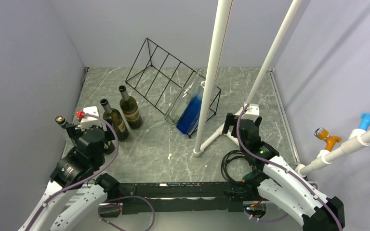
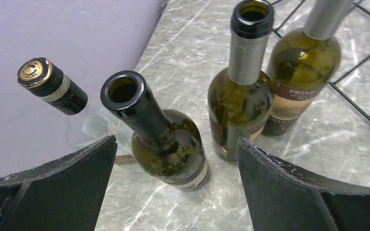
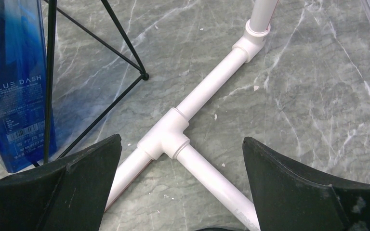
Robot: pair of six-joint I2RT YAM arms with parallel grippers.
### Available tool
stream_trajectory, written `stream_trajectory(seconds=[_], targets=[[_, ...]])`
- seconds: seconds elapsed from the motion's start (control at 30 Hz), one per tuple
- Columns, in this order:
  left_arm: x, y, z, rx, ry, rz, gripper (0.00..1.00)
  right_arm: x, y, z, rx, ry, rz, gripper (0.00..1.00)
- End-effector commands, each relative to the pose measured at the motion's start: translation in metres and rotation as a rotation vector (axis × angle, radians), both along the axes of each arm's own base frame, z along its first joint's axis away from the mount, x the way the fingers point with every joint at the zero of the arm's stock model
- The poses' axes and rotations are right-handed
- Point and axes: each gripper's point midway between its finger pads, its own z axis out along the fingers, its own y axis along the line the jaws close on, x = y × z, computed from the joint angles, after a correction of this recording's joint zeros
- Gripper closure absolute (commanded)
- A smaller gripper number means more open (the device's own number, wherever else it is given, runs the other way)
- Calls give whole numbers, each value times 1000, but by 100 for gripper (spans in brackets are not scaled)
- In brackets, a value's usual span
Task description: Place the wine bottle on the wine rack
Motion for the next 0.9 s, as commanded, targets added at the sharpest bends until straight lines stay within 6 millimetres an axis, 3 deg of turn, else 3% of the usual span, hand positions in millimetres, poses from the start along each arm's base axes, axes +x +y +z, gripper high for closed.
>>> stream_trajectory(seconds=[0.0,0.3,0.6,0.87], targets=[[9,13,7,-1,-65,146,0,5,1,16,31,-49,-14,0],[21,26,-7,-33,-80,198,2,10,6,10,27,-38,0,0],[35,26,-19,-60,-21,186,29,10,7,6,30,-41,4,0],[33,26,-23,-52,-2,179,56,10,8,4,36,-43,11,0]])
